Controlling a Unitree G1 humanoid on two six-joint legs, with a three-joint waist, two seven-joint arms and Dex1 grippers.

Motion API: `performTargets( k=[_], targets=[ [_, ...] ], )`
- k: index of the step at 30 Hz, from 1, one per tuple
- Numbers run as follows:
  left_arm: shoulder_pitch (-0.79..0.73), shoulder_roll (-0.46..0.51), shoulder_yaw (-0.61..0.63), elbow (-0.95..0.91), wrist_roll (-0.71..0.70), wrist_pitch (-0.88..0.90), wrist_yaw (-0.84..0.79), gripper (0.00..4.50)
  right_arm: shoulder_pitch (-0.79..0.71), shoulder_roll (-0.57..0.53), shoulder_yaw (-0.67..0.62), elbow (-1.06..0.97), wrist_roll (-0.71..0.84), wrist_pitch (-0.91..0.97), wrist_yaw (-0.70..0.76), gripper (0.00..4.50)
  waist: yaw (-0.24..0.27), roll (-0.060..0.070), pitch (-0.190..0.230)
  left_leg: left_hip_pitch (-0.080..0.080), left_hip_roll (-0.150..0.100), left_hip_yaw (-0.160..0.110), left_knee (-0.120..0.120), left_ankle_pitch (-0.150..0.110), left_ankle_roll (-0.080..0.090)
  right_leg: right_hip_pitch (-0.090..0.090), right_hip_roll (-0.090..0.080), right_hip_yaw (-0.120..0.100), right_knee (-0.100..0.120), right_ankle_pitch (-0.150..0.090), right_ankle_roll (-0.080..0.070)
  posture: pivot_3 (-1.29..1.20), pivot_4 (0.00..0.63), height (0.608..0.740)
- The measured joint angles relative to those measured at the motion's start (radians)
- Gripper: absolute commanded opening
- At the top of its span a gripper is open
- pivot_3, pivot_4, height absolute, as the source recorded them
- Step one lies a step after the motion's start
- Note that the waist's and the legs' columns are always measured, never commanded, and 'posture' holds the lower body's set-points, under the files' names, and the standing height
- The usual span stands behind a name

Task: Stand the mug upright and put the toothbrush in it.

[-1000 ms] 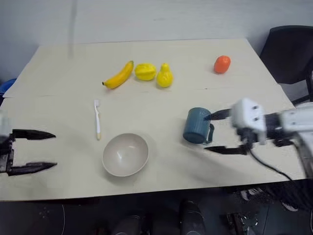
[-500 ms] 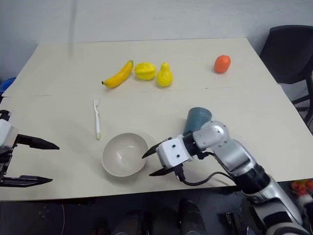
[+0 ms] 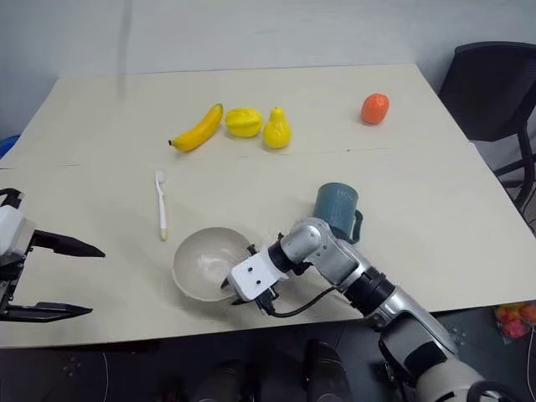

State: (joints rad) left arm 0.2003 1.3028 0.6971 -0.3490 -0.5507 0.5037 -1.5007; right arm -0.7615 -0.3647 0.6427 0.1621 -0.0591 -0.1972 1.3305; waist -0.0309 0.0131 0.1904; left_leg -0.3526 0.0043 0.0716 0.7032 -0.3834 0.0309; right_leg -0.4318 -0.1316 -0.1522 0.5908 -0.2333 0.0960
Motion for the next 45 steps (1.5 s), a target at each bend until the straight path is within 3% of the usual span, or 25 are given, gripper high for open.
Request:
performTargets(
  k=[2, 4, 9, 15, 20, 25, 27, 29, 34, 38, 45],
  targets=[
    [-0.001, -0.001, 0.0, 0.0, 0.0, 0.0, 0.0, 4.5, -0.006, 0.002, -0.012, -0.003, 0.007, -0.007, 0.003, 0.43, 0.0, 0.0, 0.0, 0.0, 0.0, 0.0, 0.0, 0.0, 0.0, 0.0, 0.0, 0.0, 0.0, 0.0, 0.0, 0.0, 0.15, 0.74],
    [-0.001, -0.004, 0.0, 0.0, 0.0, 0.0, 0.0, 4.5, -0.019, 0.004, -0.03, -0.015, 0.018, -0.012, 0.006, 0.03, 0.0, 0.0, 0.0, 0.001, 0.001, 0.0, 0.0, 0.0, -0.001, 0.001, 0.0, 0.0, 0.0, 0.0, 0.0, 0.0, 0.15, 0.74],
    [-0.041, -0.007, -0.02, 0.0, 0.0, -0.007, 0.002, 4.5, -0.006, -0.018, -0.033, -0.037, 0.035, -0.013, 0.033, 0.03, 0.003, 0.0, 0.0, 0.001, 0.001, 0.0, 0.0, 0.0, -0.001, 0.001, 0.001, 0.0, 0.0, 0.0, -0.001, 0.0, 0.15, 0.74],
    [-0.154, -0.038, -0.136, 0.002, -0.014, -0.021, 0.046, 4.5, 0.052, -0.113, -0.088, -0.197, 0.134, 0.084, 0.077, 0.03, 0.004, 0.0, 0.0, 0.0, 0.001, 0.0, 0.0, 0.0, -0.001, 0.0, 0.0, 0.0, 0.001, 0.0, -0.001, 0.0, 0.15, 0.74],
    [-0.276, -0.099, -0.257, -0.019, -0.041, -0.016, 0.13, 4.5, -0.013, -0.226, -0.342, -0.281, 0.163, 0.206, -0.066, 0.03, 0.008, 0.0, 0.0, 0.0, 0.001, -0.001, 0.001, 0.0, -0.001, -0.001, -0.001, 0.001, 0.002, 0.0, -0.001, 0.0, 0.15, 0.74],
    [-0.417, -0.168, -0.407, -0.013, -0.037, -0.032, 0.176, 4.5, -0.032, -0.436, -0.649, -0.252, 0.228, 0.406, -0.189, 0.03, 0.029, 0.0, 0.0, -0.001, 0.001, 0.0, 0.001, 0.0, -0.001, -0.001, 0.0, 0.0, 0.0, 0.0, -0.001, 0.0, 0.15, 0.74],
    [-0.468, -0.195, -0.454, 0.01, -0.026, -0.048, 0.189, 4.5, 0.036, -0.528, -0.716, -0.224, 0.212, 0.419, -0.212, 0.03, 0.035, -0.001, 0.0, -0.002, 0.0, 0.002, 0.001, 0.0, -0.001, 0.0, -0.001, -0.001, 0.0, 0.0, -0.001, 0.0, 0.15, 0.74],
    [-0.563, -0.26, -0.514, 0.043, -0.008, -0.065, 0.223, 4.5, 0.209, -0.598, -0.809, -0.19, 0.195, 0.451, -0.235, 0.03, 0.051, -0.002, 0.0, -0.001, 0.0, 0.007, 0.001, 0.0, -0.001, 0.002, -0.001, -0.002, -0.001, 0.0, 0.0, 0.0, 0.15, 0.74],
    [-0.691, -0.343, -0.59, 0.091, 0.025, -0.093, 0.266, 4.5, 0.499, -0.617, -0.892, -0.178, 0.174, 0.481, -0.28, 0.03, 0.05, -0.002, 0.0, 0.001, -0.002, 0.012, 0.002, 0.001, 0.001, 0.002, 0.0, 0.002, 0.002, 0.001, 0.001, 0.0, 0.15, 0.74],
    [-0.736, -0.381, -0.632, 0.11, 0.045, -0.108, 0.268, 4.5, 0.591, -0.608, -0.912, -0.189, 0.175, 0.507, -0.334, 1.33, 0.031, 0.0, 0.0, 0.003, 0.001, 0.017, 0.002, 0.001, 0.001, 0.002, 0.0, 0.009, 0.003, 0.002, 0.002, 0.0, 0.15, 0.74],
    [-0.763, -0.388, -0.642, 0.153, 0.074, -0.139, 0.264, 4.5, 0.619, -0.61, -0.952, -0.22, 0.18, 0.561, -0.414, 3.77, 0.031, -0.001, 0.001, 0.012, 0.001, 0.018, -0.003, 0.001, 0.001, 0.002, 0.002, 0.017, 0.002, 0.003, 0.002, 0.0, 0.15, 0.74]
  ],
)
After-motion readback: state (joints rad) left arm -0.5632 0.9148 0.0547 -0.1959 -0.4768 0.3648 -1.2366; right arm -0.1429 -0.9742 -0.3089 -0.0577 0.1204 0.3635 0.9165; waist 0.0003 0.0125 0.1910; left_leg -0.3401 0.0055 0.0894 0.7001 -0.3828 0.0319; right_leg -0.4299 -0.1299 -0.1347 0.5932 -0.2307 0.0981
